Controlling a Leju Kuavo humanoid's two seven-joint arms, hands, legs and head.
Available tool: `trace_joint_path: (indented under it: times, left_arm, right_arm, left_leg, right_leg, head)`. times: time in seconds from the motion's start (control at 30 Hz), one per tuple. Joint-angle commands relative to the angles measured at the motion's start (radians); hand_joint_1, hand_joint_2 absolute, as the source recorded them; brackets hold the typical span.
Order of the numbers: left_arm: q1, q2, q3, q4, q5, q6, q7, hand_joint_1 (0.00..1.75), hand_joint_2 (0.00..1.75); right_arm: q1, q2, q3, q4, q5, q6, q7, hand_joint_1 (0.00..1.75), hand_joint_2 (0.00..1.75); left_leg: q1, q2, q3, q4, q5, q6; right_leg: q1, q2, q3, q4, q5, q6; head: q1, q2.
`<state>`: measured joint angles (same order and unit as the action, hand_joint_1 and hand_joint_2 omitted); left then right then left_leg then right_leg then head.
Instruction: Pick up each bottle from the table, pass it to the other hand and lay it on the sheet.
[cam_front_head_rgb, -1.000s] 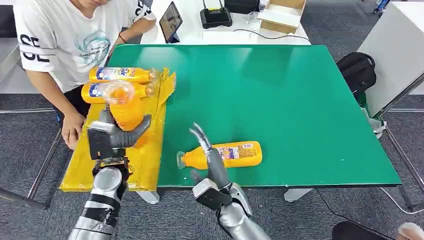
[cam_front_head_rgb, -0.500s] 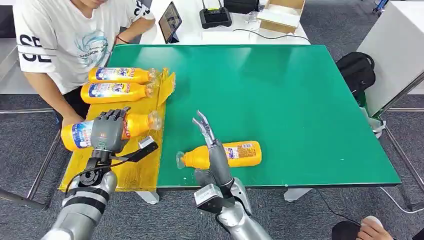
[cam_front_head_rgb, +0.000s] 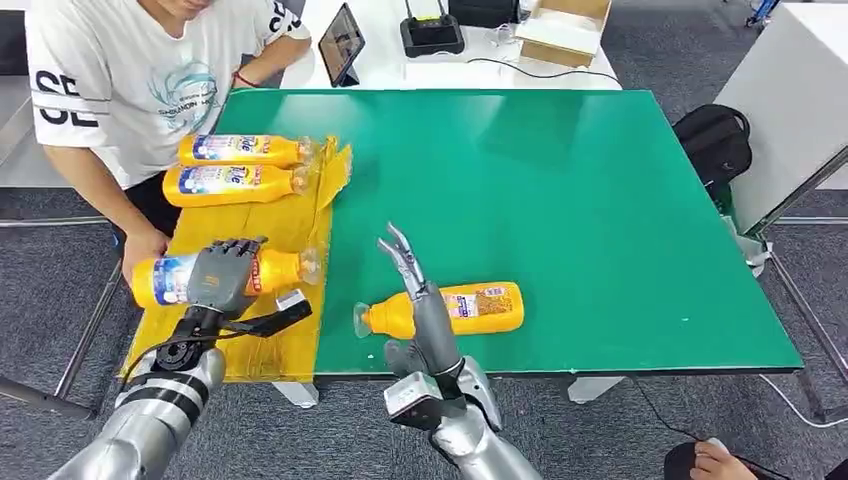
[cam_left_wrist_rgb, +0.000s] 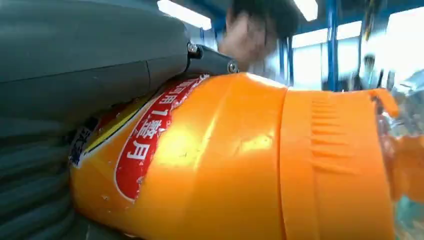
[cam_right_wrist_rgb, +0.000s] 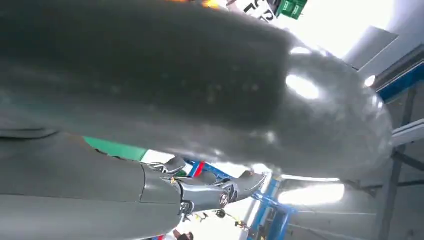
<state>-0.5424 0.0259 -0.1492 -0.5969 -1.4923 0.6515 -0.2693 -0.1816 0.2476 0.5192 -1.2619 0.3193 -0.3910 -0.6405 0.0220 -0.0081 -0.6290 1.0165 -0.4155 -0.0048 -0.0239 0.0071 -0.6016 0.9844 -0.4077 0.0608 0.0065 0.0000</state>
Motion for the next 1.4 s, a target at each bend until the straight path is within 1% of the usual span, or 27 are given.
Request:
trace_joint_path:
  times: [0.03,0.07,0.13,0.2,0.23,0.3,0.47,0.5,0.53,0.57,0.6,0.63,0.73,0.87,0.93,0.97,1.0,1.03,1.07,1.1,1.13,1.17,1.2,1.23,1.27,1.3,1.4]
  left_arm:
    - [-0.142,-0.018,0.0,0.296,0.05,-0.255,0.019,1.75,1.75]
    - [-0.15,-0.01,-0.018,0.309,0.032,-0.305,0.029,1.75,1.75]
    - [-0.149,-0.014,0.01,0.314,0.072,-0.364,0.01,1.75,1.75]
    - [-0.152,-0.017,0.025,0.322,0.092,-0.409,0.011,1.75,1.75]
    - [-0.155,-0.018,0.029,0.326,0.098,-0.436,0.019,1.75,1.75]
    - [-0.158,-0.023,0.06,0.326,0.137,-0.48,0.013,1.75,1.75]
    - [-0.161,-0.024,0.067,0.325,0.152,-0.508,0.019,1.75,1.75]
    - [-0.161,-0.025,0.067,0.325,0.154,-0.51,0.017,1.75,1.75]
    - [-0.164,-0.028,0.081,0.328,0.173,-0.528,0.004,0.3,1.75]
    - [-0.164,-0.03,0.095,0.327,0.191,-0.537,-0.005,0.0,1.75]
    - [-0.164,-0.034,0.106,0.326,0.209,-0.557,-0.021,0.0,1.75]
    - [-0.162,-0.034,0.105,0.322,0.212,-0.56,-0.027,0.0,0.0]
    - [-0.161,-0.047,0.126,0.317,0.255,-0.592,-0.053,0.0,0.0]
    - [-0.156,-0.053,0.171,0.312,0.348,-0.676,-0.118,0.0,0.0]
    - [-0.156,-0.053,0.171,0.312,0.348,-0.676,-0.118,0.0,0.0]
    - [-0.154,-0.054,0.195,0.311,0.39,-0.718,-0.152,0.0,0.0]
    - [-0.153,-0.054,0.2,0.311,0.399,-0.729,-0.158,0.0,0.0]
    - [-0.152,-0.052,0.202,0.31,0.405,-0.737,-0.164,0.0,0.0]
    - [-0.153,-0.053,0.238,0.315,0.46,-0.802,-0.199,0.0,0.0]
    - [-0.151,-0.055,0.259,0.311,0.488,-0.819,-0.211,0.0,0.0]
    - [-0.149,-0.056,0.268,0.307,0.501,-0.822,-0.219,0.0,0.0]
    - [-0.141,-0.071,0.328,0.287,0.579,-0.823,-0.25,0.0,0.0]
    - [-0.139,-0.082,0.36,0.278,0.626,-0.822,-0.26,0.0,0.0]
    - [-0.138,-0.086,0.359,0.273,0.63,-0.818,-0.259,0.0,0.0]
    - [-0.129,-0.12,0.428,0.229,0.74,-0.746,-0.304,0.0,0.0]
    - [-0.124,-0.143,0.452,0.196,0.808,-0.692,-0.337,0.0,0.0]
    - [-0.127,-0.152,0.445,0.187,0.813,-0.687,-0.332,0.0,0.0]
  right_arm:
    - [-0.03,-0.024,0.033,0.039,0.007,0.003,0.023,0.0,0.0]
    - [-0.031,-0.023,0.032,0.044,0.008,0.007,0.027,0.0,0.0]
    - [-0.034,-0.022,0.034,0.056,0.01,0.016,0.034,0.0,0.0]
    - [-0.036,-0.021,0.034,0.069,0.009,0.022,0.037,0.0,0.0]
    - [-0.039,-0.02,0.035,0.076,0.009,0.026,0.04,0.0,0.0]
    - [-0.043,-0.018,0.034,0.088,0.007,0.035,0.043,0.0,0.0]
    - [-0.046,-0.017,0.035,0.107,0.004,0.051,0.046,0.0,0.0]
    - [-0.045,-0.017,0.034,0.109,0.003,0.052,0.047,0.0,0.0]
    - [-0.045,-0.017,0.033,0.112,0.002,0.054,0.048,0.0,0.0]
    - [-0.045,-0.017,0.032,0.114,0.002,0.056,0.049,0.0,0.0]
    - [-0.045,-0.016,0.03,0.118,0.0,0.059,0.05,0.0,0.0]
    - [-0.045,-0.016,0.029,0.12,-0.001,0.061,0.05,0.0,0.0]
    - [-0.045,-0.013,0.024,0.131,-0.004,0.066,0.052,0.0,0.0]
    - [-0.054,-0.01,0.019,0.158,-0.009,0.068,0.05,0.0,0.0]
    - [-0.054,-0.01,0.019,0.158,-0.009,0.068,0.05,0.0,0.0]
    - [-0.059,-0.009,0.014,0.169,-0.015,0.071,0.048,0.0,0.0]
    - [-0.059,-0.009,0.014,0.171,-0.016,0.071,0.047,0.0,0.0]
    - [-0.06,-0.008,0.014,0.174,-0.017,0.071,0.046,0.0,0.0]
    - [-0.064,-0.007,0.015,0.183,-0.02,0.075,0.043,0.0,0.0]
    - [-0.066,-0.006,0.015,0.189,-0.021,0.076,0.042,0.0,0.0]
    - [-0.067,-0.006,0.015,0.192,-0.022,0.076,0.041,0.0,0.0]
    - [-0.068,-0.004,0.013,0.2,-0.026,0.078,0.038,0.0,0.0]
    - [-0.067,-0.004,0.011,0.2,-0.028,0.079,0.038,0.0,0.0]
    - [-0.066,-0.004,0.011,0.2,-0.029,0.08,0.037,0.0,0.0]
    - [-0.057,-0.004,0.004,0.19,-0.026,0.075,0.042,0.0,0.0]
    - [-0.048,-0.005,0.003,0.179,-0.022,0.075,0.046,0.0,0.0]
    - [-0.044,-0.006,0.003,0.173,-0.02,0.075,0.048,0.0,0.0]
  left_leg:
    - [0.001,-0.001,0.003,0.0,-0.001,0.001]
    - [0.001,-0.001,0.004,0.0,-0.002,0.002]
    - [0.0,-0.002,0.003,0.0,0.0,0.001]
    - [0.0,-0.002,0.006,-0.001,0.0,0.001]
    - [0.0,-0.001,0.009,-0.002,-0.001,0.001]
    - [0.0,-0.001,0.008,-0.002,0.0,0.001]
    - [0.0,0.002,0.013,-0.003,-0.001,0.002]
    - [-0.001,0.0,0.012,-0.002,-0.001,0.001]
    - [0.0,0.002,0.014,-0.003,-0.001,0.002]
    - [0.0,0.002,0.014,-0.004,-0.001,0.002]
    - [-0.001,0.0,0.013,-0.003,-0.001,0.001]
    - [0.0,0.001,0.014,-0.004,-0.001,0.002]
    - [0.0,-0.001,0.014,-0.003,-0.001,0.002]
    - [-0.001,-0.001,0.014,-0.003,0.0,0.002]
    - [-0.001,-0.003,0.013,-0.002,0.0,0.001]
    - [-0.001,-0.002,0.014,-0.003,0.0,0.002]
    - [-0.001,-0.004,0.014,-0.003,0.0,0.002]
    - [-0.001,-0.003,0.015,-0.003,0.0,0.002]
    - [-0.001,-0.004,0.015,-0.002,0.0,0.001]
    - [-0.001,-0.002,0.016,-0.004,0.0,0.002]
    - [-0.001,-0.003,0.016,-0.004,0.0,0.002]
    - [-0.001,-0.005,0.016,-0.002,0.0,0.001]
    - [-0.001,-0.003,0.017,-0.004,0.0,0.002]
    - [-0.001,-0.006,0.016,-0.002,0.0,0.001]
    - [-0.001,-0.006,0.016,-0.002,0.0,0.001]
    - [-0.001,-0.007,0.017,-0.003,0.001,0.002]
    - [-0.001,-0.007,0.014,-0.001,0.0,0.001]
  right_leg:
    - [0.001,-0.002,0.003,0.0,-0.001,-0.003]
    - [0.001,-0.003,0.005,-0.001,-0.002,-0.003]
    - [0.001,-0.002,0.004,-0.001,-0.001,-0.002]
    - [0.0,-0.003,0.008,-0.001,-0.001,-0.002]
    - [0.001,-0.001,0.011,-0.002,-0.001,-0.003]
    - [0.0,-0.001,0.01,-0.002,-0.001,-0.002]
    - [0.001,0.0,0.014,-0.003,0.0,-0.004]
    - [0.0,-0.001,0.014,-0.002,-0.001,-0.002]
    - [0.0,-0.001,0.015,-0.003,0.0,-0.003]
    - [0.001,-0.001,0.015,-0.004,0.0,-0.004]
    - [0.0,-0.001,0.015,-0.003,-0.001,-0.003]
    - [0.001,-0.001,0.015,-0.004,0.0,-0.004]
    - [0.0,-0.002,0.015,-0.003,-0.001,-0.003]
    - [0.0,-0.002,0.015,-0.003,0.0,-0.003]
    - [0.0,-0.003,0.016,-0.002,-0.001,-0.002]
    - [0.0,-0.003,0.016,-0.004,0.0,-0.003]
    - [-0.001,-0.004,0.016,-0.002,-0.001,-0.002]
    - [0.0,-0.003,0.017,-0.003,0.0,-0.003]
    - [-0.001,-0.004,0.017,-0.002,-0.001,-0.002]
    - [0.0,-0.003,0.018,-0.004,0.0,-0.004]
    - [0.0,-0.003,0.018,-0.004,0.0,-0.004]
    - [0.0,-0.004,0.019,-0.002,-0.001,-0.002]
    - [0.0,-0.003,0.019,-0.004,0.0,-0.003]
    - [-0.001,-0.005,0.019,-0.002,-0.001,-0.002]
    - [0.0,-0.005,0.019,-0.002,-0.001,-0.002]
    - [-0.001,-0.006,0.02,-0.003,-0.001,-0.002]
    - [0.0,-0.006,0.018,-0.002,-0.001,-0.002]
  head:
    - [0.0,0.0]
    - [0.0,0.0]
    - [0.0,0.0]
    - [0.0,0.0]
    - [0.0,0.0]
    - [0.0,0.0]
    - [0.0,0.0]
    - [0.0,0.0]
    - [0.0,0.0]
    - [0.0,0.0]
    - [0.0,0.0]
    - [0.0,0.0]
    - [0.0,0.0]
    - [0.0,0.0]
    - [0.0,0.0]
    - [0.0,0.0]
    - [0.0,0.0]
    - [0.0,0.0]
    - [0.0,0.0]
    - [0.0,0.0]
    - [0.0,0.0]
    - [0.0,0.0]
    - [0.0,0.0]
    - [0.0,0.0]
    - [0.0,0.0]
    - [0.0,0.0]
    - [0.0,0.0]
